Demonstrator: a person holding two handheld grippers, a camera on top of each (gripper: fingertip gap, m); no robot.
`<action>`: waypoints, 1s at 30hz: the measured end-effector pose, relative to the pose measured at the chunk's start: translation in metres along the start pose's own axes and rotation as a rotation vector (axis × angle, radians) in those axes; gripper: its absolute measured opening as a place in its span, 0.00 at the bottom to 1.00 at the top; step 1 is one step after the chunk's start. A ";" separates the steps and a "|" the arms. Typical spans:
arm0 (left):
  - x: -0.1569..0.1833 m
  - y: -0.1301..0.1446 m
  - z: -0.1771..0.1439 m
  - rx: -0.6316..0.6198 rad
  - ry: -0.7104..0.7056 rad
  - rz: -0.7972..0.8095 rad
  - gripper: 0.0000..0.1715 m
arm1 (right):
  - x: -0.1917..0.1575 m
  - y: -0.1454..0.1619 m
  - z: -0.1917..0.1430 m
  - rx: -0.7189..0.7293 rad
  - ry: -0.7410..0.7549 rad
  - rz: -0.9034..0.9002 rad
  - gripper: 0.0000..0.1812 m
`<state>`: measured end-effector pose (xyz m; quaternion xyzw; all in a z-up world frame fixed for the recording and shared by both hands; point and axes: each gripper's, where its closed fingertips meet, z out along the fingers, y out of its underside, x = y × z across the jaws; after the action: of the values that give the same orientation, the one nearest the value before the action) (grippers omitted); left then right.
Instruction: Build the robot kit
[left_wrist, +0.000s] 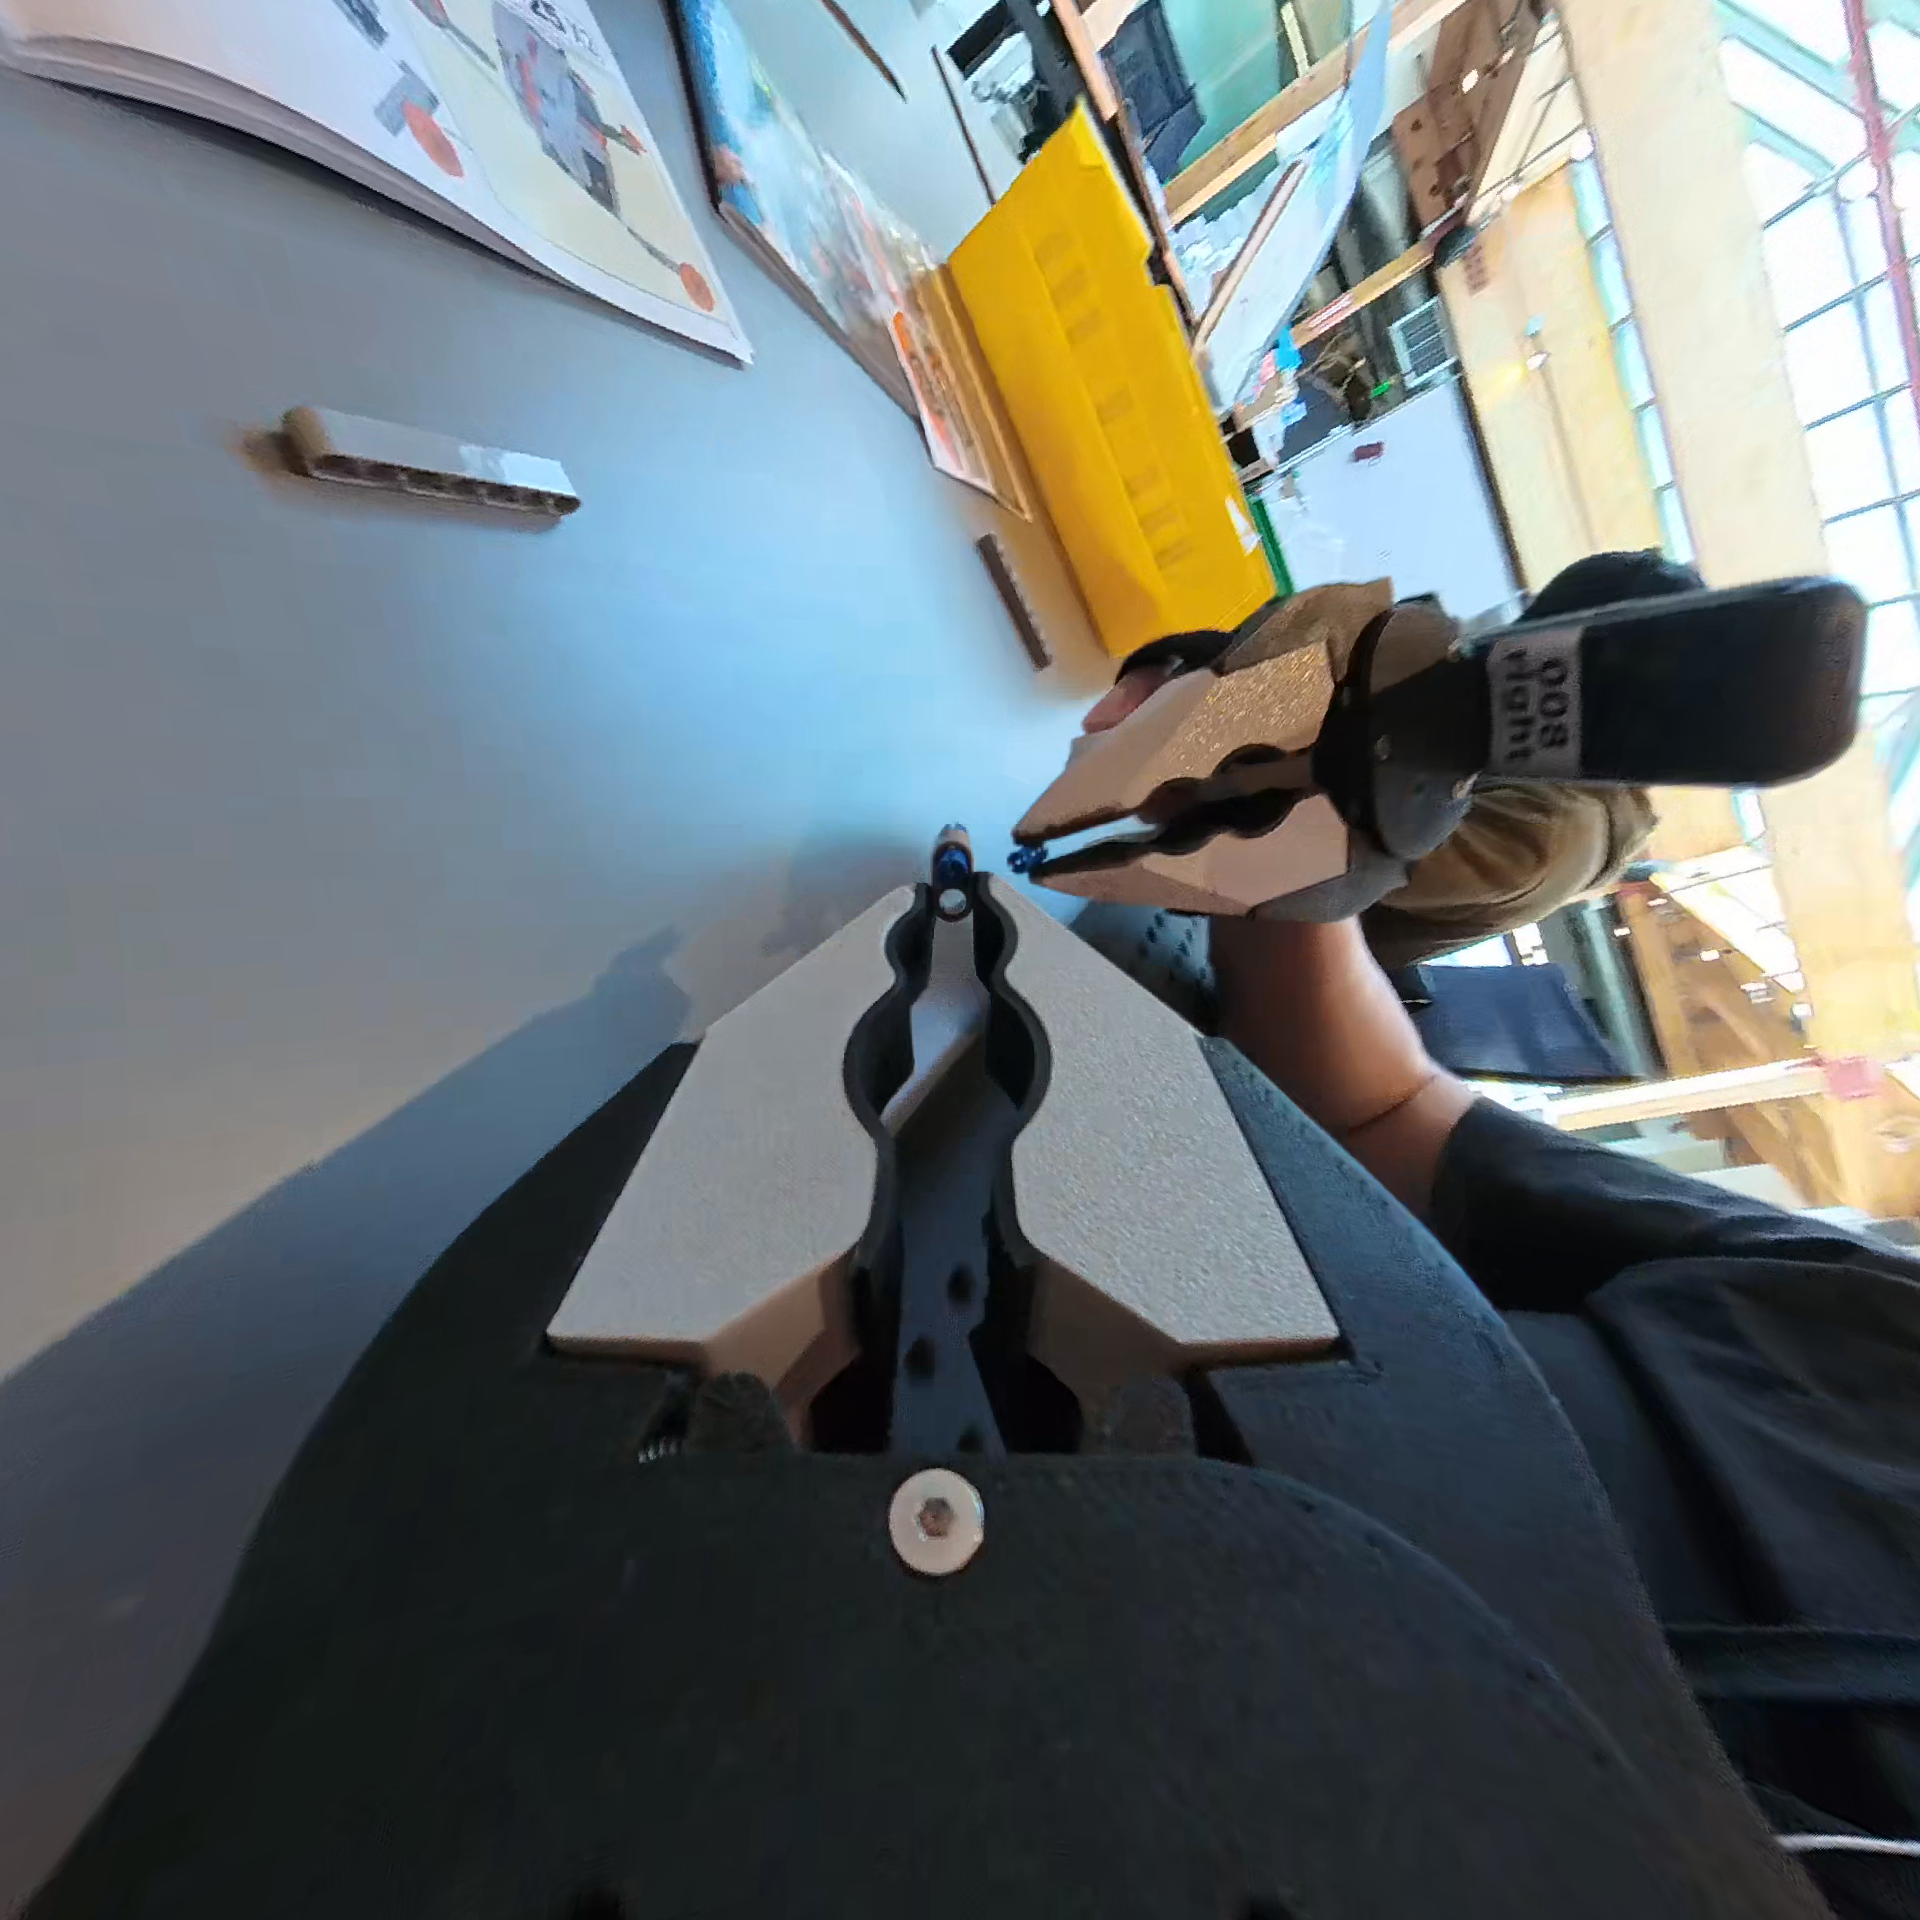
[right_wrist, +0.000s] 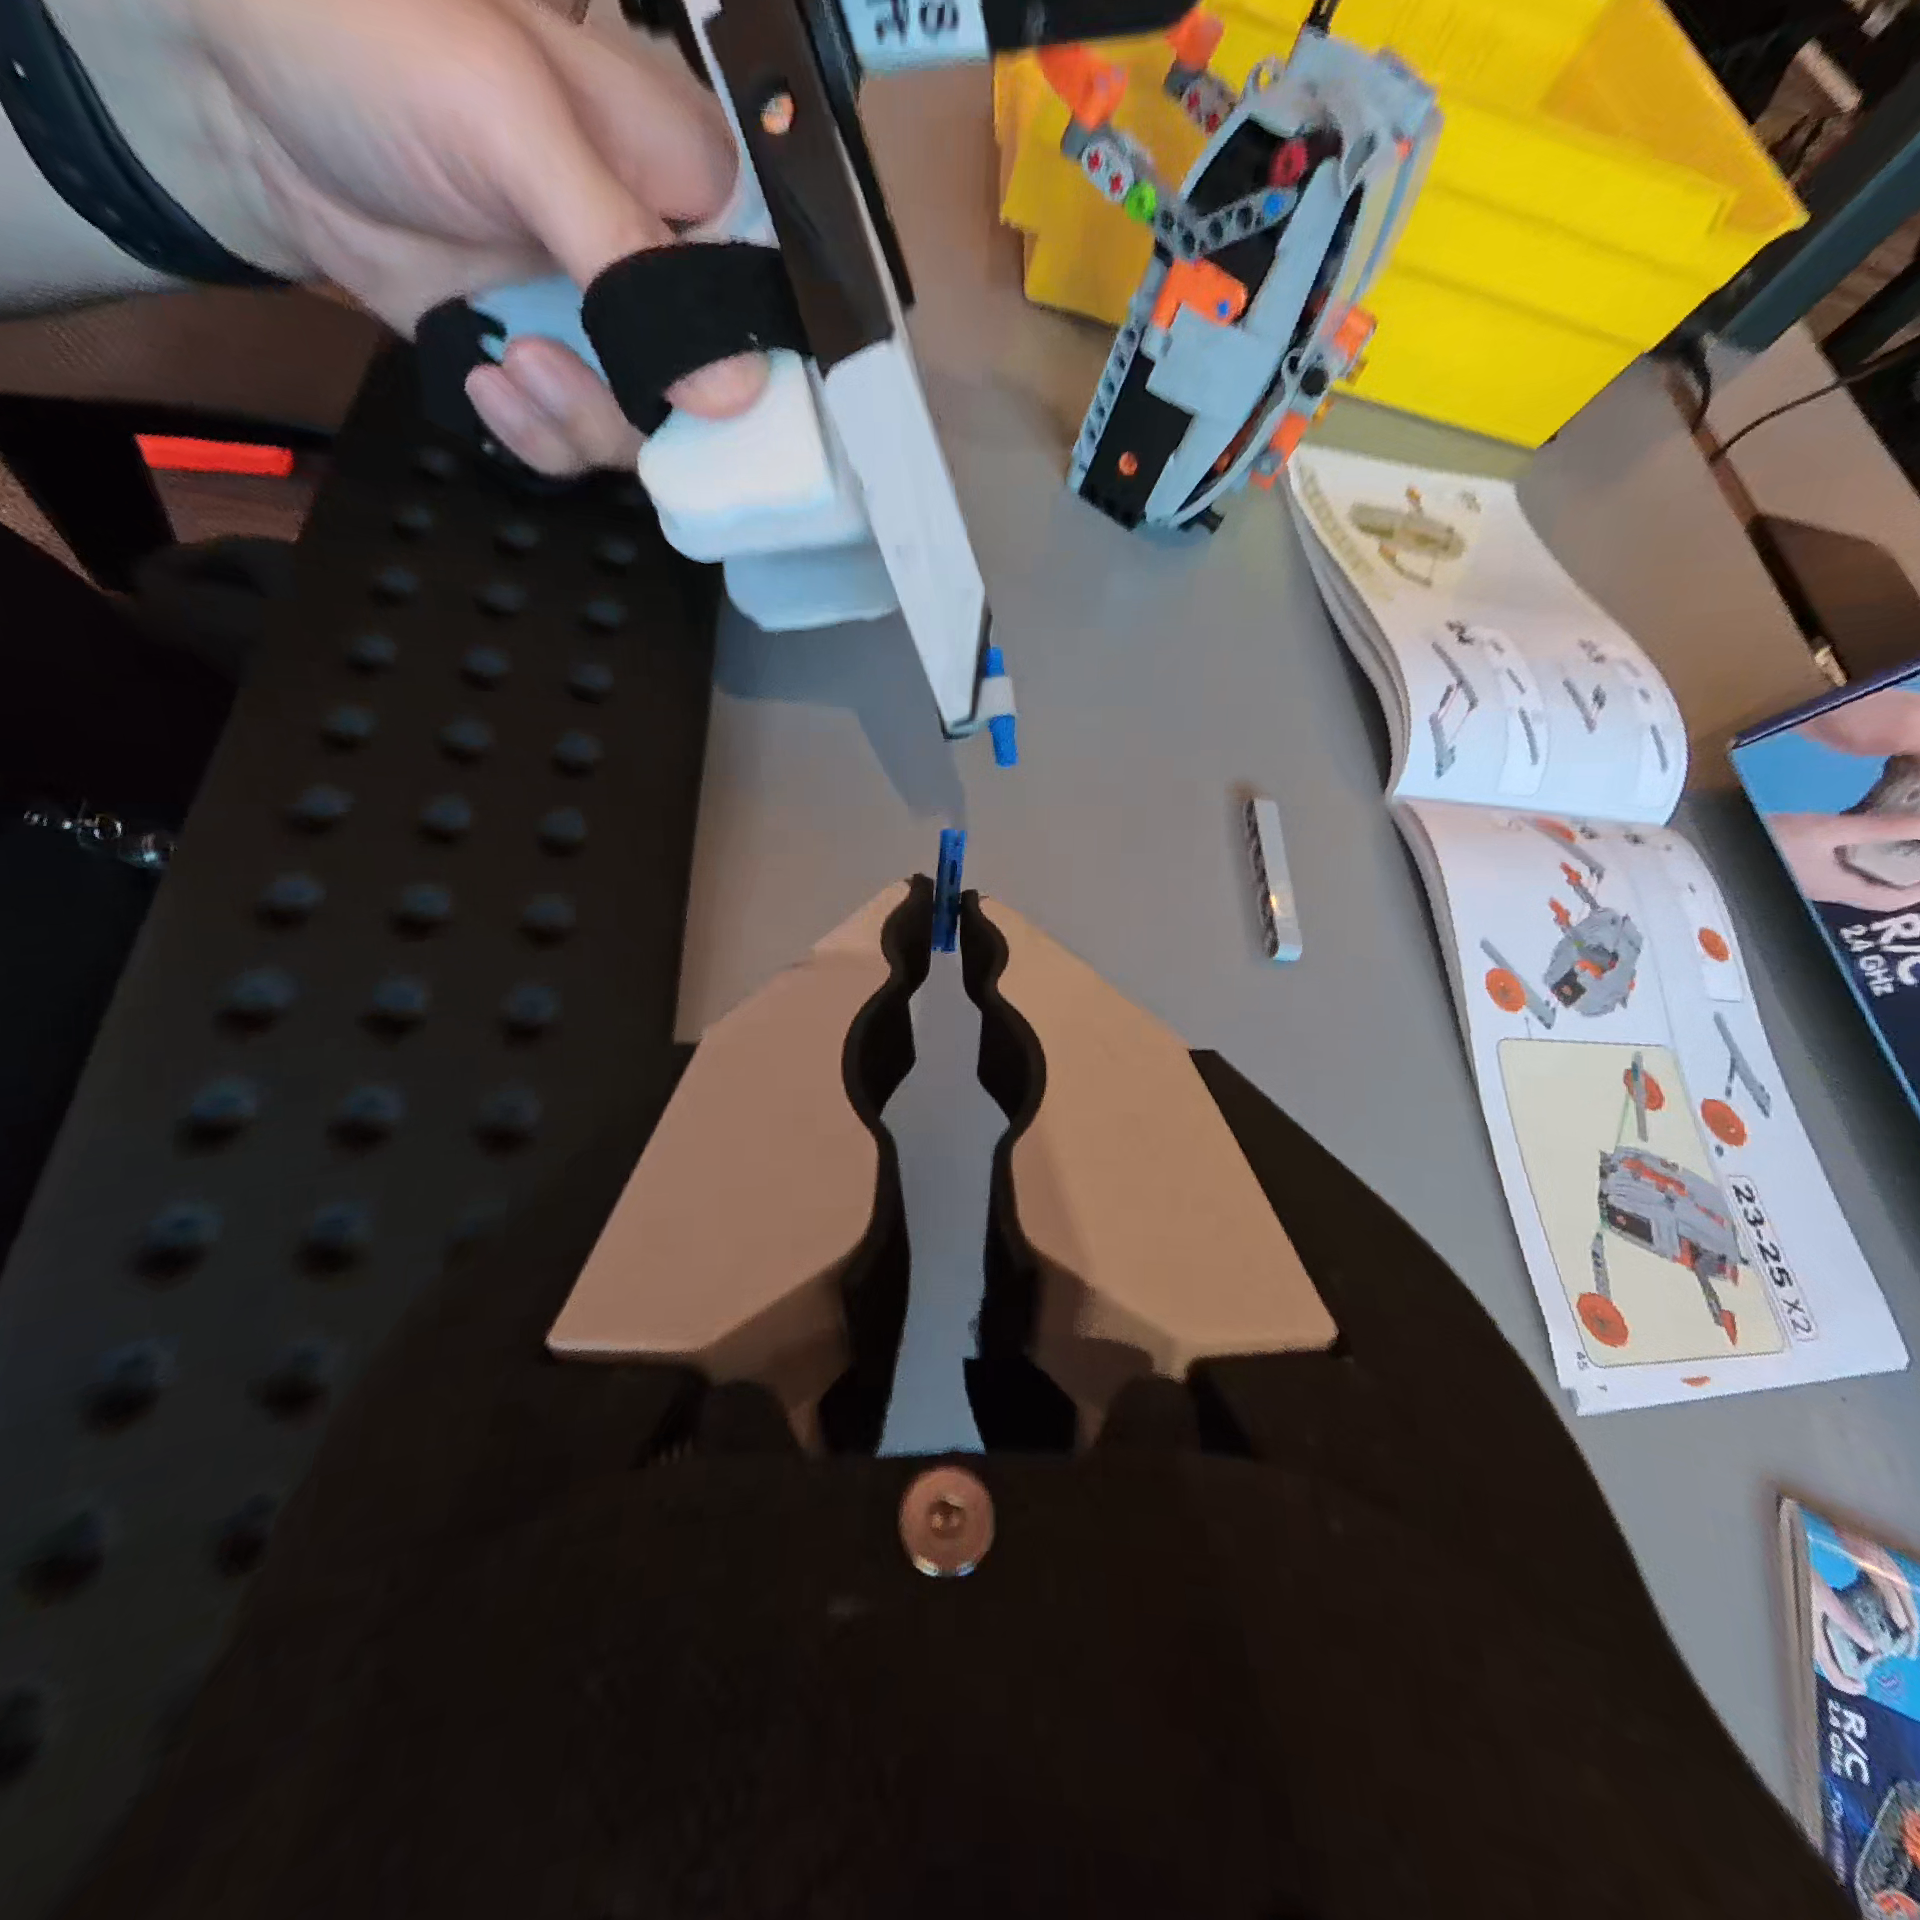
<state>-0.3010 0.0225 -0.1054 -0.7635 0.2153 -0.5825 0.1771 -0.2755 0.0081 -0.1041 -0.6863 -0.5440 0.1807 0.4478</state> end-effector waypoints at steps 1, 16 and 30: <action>0.003 -0.001 0.002 0.006 0.026 -0.022 0.03 | 0.000 -0.001 0.000 0.013 0.018 -0.004 0.02; 0.009 0.003 0.002 0.039 0.067 -0.050 0.03 | 0.001 0.023 0.018 -0.155 0.119 -0.047 0.01; -0.011 0.008 -0.013 -0.043 -0.091 0.060 0.03 | -0.004 0.054 0.024 -0.533 -0.186 0.028 0.09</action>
<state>-0.3167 0.0207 -0.1151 -0.7861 0.2422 -0.5368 0.1876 -0.2629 0.0145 -0.1619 -0.7678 -0.6014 0.0995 0.1971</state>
